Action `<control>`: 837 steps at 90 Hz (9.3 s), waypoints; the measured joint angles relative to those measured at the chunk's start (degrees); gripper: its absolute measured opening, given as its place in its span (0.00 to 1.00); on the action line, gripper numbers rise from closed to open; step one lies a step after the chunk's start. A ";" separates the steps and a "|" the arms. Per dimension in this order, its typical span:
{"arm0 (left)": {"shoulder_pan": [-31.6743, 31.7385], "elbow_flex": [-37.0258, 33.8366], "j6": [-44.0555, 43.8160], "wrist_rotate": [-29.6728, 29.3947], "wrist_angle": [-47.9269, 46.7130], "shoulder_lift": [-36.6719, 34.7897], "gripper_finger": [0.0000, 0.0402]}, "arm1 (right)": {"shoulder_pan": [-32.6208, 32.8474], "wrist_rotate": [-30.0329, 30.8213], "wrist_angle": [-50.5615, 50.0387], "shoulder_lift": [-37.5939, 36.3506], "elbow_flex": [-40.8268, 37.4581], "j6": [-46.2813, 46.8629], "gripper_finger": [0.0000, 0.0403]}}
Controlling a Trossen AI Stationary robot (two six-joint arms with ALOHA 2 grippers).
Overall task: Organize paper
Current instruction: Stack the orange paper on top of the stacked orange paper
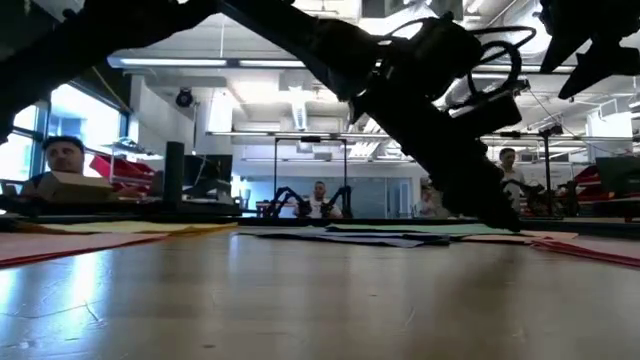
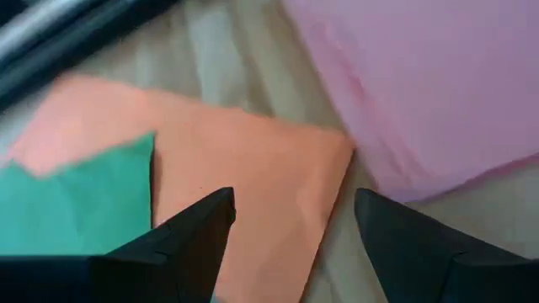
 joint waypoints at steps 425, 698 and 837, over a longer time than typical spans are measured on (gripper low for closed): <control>-7.96 14.40 -2.29 0.71 -23.46 1.27 0.52 | 0.17 -6.46 8.68 6.12 -0.01 1.67 0.65; -0.13 11.45 1.12 -7.92 -3.97 3.51 0.02 | 0.04 4.25 7.99 5.18 0.01 -1.80 0.65; 1.18 10.82 13.88 -5.08 -12.39 5.10 0.33 | 0.04 5.19 7.15 5.27 -0.01 -1.36 0.65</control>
